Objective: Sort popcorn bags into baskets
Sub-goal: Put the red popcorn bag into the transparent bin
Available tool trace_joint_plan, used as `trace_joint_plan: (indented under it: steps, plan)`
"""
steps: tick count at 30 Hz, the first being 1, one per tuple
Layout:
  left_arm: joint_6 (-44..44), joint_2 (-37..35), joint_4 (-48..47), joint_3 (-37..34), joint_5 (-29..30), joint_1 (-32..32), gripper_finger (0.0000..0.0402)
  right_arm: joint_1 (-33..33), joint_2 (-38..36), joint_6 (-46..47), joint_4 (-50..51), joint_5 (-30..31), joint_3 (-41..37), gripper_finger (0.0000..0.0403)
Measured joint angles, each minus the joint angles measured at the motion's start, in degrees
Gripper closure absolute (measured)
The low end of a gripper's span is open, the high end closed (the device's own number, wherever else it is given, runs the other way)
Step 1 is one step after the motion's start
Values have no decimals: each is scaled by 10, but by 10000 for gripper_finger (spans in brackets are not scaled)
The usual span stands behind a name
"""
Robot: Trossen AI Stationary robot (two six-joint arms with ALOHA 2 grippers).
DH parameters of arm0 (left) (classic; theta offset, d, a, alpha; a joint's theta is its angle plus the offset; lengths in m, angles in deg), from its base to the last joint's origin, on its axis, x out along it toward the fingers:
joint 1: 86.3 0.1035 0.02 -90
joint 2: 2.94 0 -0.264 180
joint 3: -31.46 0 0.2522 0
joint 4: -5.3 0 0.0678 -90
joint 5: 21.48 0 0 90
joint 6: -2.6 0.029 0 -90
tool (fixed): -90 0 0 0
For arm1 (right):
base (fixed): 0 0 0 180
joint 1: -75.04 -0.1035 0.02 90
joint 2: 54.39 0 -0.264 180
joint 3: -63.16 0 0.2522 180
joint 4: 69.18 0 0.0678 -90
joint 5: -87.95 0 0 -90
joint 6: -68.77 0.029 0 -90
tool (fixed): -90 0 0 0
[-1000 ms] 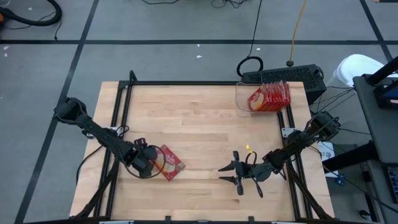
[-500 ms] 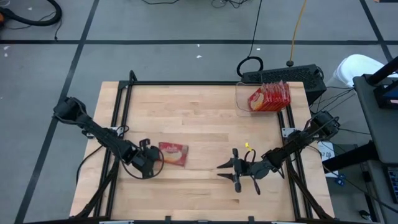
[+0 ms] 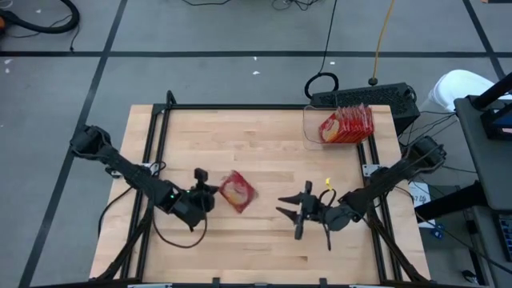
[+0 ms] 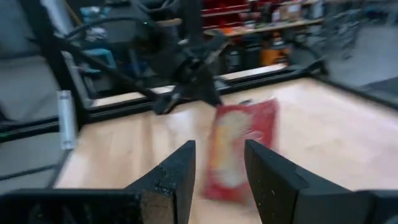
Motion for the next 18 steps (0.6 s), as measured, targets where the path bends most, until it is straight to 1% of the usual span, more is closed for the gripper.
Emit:
trace_joint_plan:
  steps: [2, 5, 8, 10, 12, 15, 18]
  plan:
    - [68, 0, 16, 10, 17, 8, 397, -7, -29, -17, 69, 26, 23, 271]
    - [143, 0, 64, 21, 22, 20, 398, -25, -65, -45, 138, 75, 53, 271]
    - [184, 0, 116, 21, 23, 31, 398, -40, -92, -62, 158, 104, 60, 271]
    - [186, 0, 153, 21, 32, 38, 398, -47, -101, -55, 160, 114, 60, 271]
    - [170, 0, 191, 21, 47, 43, 399, -54, -98, -44, 162, 118, 60, 271]
    - [155, 0, 251, 21, 53, 47, 399, -61, -66, -10, 156, 131, 60, 271]
    - [198, 0, 296, 21, 52, 43, 399, -59, -24, 14, 124, 128, 60, 271]
